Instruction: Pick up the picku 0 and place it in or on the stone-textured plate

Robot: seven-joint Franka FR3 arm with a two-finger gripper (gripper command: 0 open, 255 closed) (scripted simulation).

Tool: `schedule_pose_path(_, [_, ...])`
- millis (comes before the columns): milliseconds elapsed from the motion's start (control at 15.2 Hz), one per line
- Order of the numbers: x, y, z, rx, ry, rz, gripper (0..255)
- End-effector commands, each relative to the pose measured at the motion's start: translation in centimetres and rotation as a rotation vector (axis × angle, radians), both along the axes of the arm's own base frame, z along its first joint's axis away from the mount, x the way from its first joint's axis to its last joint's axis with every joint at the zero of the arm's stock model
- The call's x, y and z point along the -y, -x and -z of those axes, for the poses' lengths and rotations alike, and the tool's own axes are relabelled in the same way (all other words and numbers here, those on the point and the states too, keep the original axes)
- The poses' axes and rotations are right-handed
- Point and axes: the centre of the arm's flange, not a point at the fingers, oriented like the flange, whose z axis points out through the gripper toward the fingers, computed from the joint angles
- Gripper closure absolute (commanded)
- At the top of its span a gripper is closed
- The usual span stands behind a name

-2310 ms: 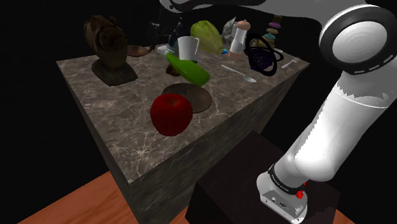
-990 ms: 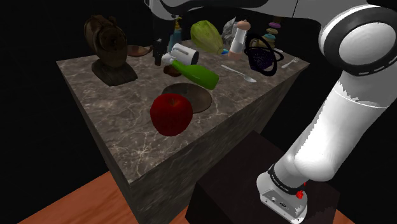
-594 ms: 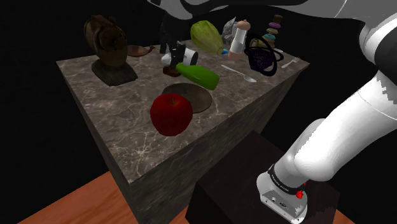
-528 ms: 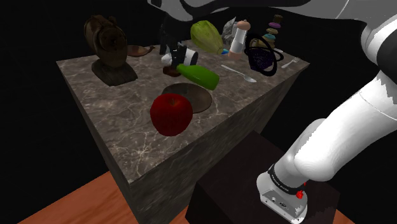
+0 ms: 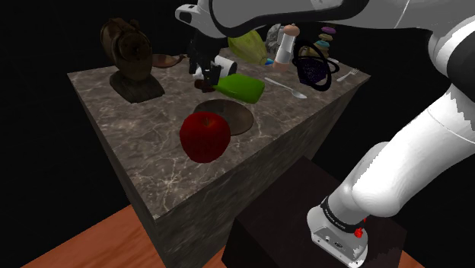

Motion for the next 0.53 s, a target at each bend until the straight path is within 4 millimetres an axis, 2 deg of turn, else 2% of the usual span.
schedule_pose_path(0, [0.01, 0.00, 0.19, -0.001, 0.000, 0.000, 0])
schedule_pose_path(264, [0.01, 0.00, 0.19, -0.001, 0.000, 0.000, 0])
schedule_pose_path(330, [0.02, -0.01, 0.17, -0.001, 0.000, 0.000, 255])
schedule_pose_path(462, [-0.04, 0.02, 0.13, -0.001, 0.000, 0.000, 255])
